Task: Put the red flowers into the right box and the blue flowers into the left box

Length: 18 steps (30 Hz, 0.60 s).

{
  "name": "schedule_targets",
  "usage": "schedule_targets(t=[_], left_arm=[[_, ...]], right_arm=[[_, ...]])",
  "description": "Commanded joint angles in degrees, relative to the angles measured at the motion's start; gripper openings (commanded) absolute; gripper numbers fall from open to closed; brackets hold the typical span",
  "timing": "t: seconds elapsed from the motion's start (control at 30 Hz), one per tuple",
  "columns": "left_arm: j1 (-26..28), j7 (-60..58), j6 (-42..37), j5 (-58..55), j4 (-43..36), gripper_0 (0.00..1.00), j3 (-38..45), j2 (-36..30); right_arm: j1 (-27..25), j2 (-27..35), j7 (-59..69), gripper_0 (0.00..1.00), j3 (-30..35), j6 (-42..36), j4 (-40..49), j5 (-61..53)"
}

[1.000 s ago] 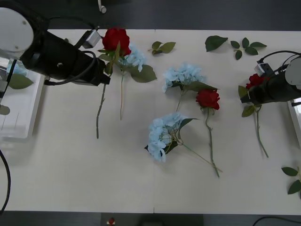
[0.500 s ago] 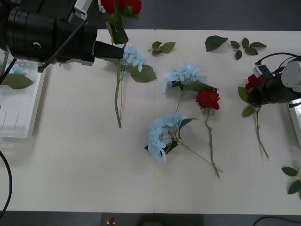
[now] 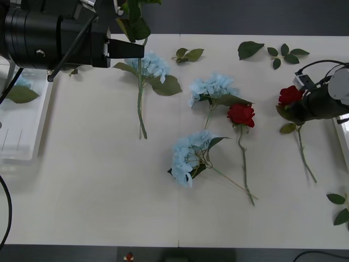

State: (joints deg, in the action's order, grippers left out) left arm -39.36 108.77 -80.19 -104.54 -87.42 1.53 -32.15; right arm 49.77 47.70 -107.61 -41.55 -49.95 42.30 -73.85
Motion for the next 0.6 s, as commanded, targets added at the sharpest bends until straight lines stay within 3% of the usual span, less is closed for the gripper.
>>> schedule_targets(t=[0.03,0.37,0.6], left_arm=[[-0.64,0.57,1.52,-1.11,-0.55,0.00,-1.26,0.33],[-0.64,0.66,2.40,-1.19,-0.55,0.00,-1.53,0.42],[-0.64,0.66,2.40,-1.19,-0.55,0.00,-1.53,0.42]], right_arm=[[4.38,6.96,-2.17,0.00,-0.02,-4.71,4.46,-1.04],[10.00,21.29,-1.99,0.00,-0.02,-12.71,9.55,-1.83],[10.26,25.42,-2.61,0.00,-0.11,-12.71,8.85,4.94]])
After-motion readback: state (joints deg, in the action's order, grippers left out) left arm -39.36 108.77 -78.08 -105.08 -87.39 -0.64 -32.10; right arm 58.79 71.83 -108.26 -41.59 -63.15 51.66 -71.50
